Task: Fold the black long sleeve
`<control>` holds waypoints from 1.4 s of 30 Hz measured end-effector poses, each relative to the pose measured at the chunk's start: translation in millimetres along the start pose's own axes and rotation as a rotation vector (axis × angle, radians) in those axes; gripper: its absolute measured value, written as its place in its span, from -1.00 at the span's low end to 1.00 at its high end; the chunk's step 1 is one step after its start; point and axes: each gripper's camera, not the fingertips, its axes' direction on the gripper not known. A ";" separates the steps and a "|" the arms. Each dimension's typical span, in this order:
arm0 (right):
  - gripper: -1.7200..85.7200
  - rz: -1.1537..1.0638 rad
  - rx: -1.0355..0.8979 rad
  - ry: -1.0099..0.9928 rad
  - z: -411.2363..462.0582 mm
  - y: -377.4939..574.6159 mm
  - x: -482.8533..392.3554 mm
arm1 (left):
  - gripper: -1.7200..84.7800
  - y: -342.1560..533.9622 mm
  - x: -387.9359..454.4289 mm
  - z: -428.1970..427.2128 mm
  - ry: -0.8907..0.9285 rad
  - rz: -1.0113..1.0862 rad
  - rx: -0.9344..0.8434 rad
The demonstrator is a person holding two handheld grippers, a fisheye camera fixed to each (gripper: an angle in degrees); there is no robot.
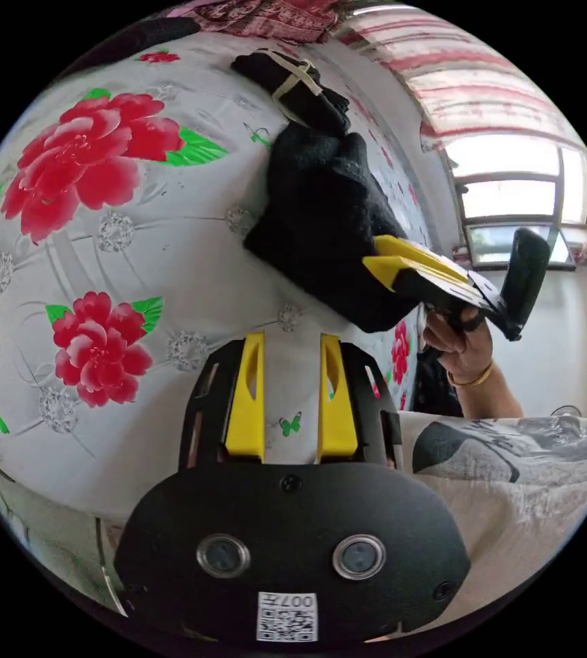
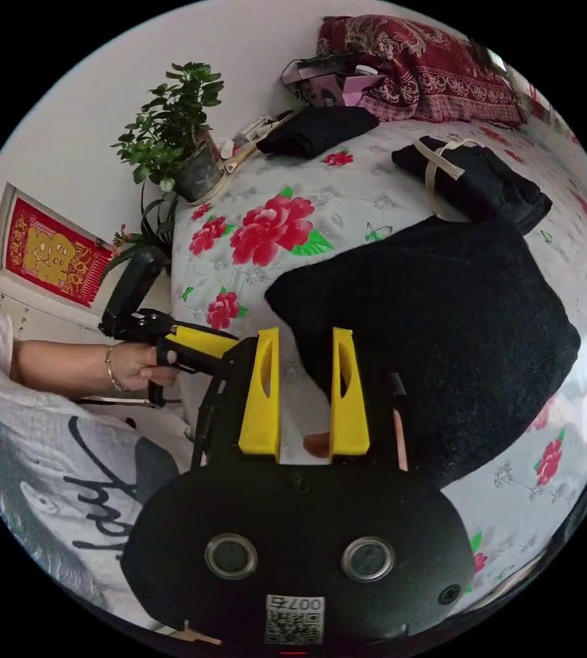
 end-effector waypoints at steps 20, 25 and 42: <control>-0.74 0.963 0.454 -0.496 -55.4 162.8 276.1 | -0.78 -87.7 -7.6 1.8 0.153 0.172 -0.165; -0.77 0.714 0.611 -0.608 -131.1 123.8 244.6 | -0.81 -81.8 37.2 -38.0 0.222 0.298 -0.051; -0.79 0.503 0.691 -0.352 -206.2 -169.0 278.8 | -0.76 -273.2 118.5 -119.7 0.022 0.359 0.354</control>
